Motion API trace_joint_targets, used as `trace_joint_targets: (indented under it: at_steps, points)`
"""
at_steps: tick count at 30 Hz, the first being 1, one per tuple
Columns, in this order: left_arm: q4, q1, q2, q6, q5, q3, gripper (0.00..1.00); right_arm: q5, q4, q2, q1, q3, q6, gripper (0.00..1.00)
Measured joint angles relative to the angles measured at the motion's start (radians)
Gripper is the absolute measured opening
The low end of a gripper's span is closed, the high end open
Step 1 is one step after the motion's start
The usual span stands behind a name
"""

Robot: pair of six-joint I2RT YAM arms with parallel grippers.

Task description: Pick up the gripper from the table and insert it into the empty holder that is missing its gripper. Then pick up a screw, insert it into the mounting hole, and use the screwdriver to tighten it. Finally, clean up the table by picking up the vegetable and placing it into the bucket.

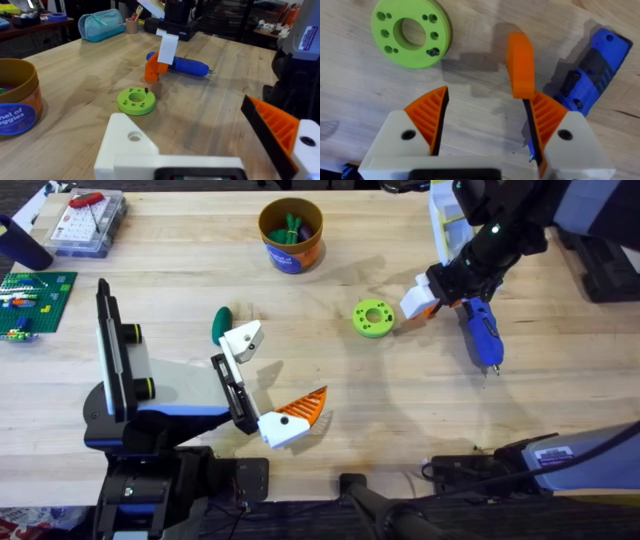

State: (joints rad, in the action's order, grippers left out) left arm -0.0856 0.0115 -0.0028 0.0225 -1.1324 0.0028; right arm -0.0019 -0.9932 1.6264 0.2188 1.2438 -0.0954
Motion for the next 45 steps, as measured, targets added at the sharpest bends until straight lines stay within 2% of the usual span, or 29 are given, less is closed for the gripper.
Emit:
trace_joint_targets:
  at_steps: [17,25,34,45]
  points:
    - [-0.009,-0.001,0.003,0.001,0.003,0.002,0.991,0.002,-0.087,0.0,-0.008,0.0,-0.01,0.856]
    - [-0.009,-0.001,0.003,0.001,0.003,0.002,0.991,0.045,-0.133,-0.023,-0.019,0.03,-0.01,0.856]
    - [-0.009,-0.001,0.003,0.001,0.003,0.002,0.991,0.046,-0.103,-0.031,-0.02,0.05,-0.007,0.856]
    - [-0.009,-0.001,0.003,0.001,0.003,0.002,0.991,0.046,0.003,0.034,-0.071,0.05,0.027,0.856]
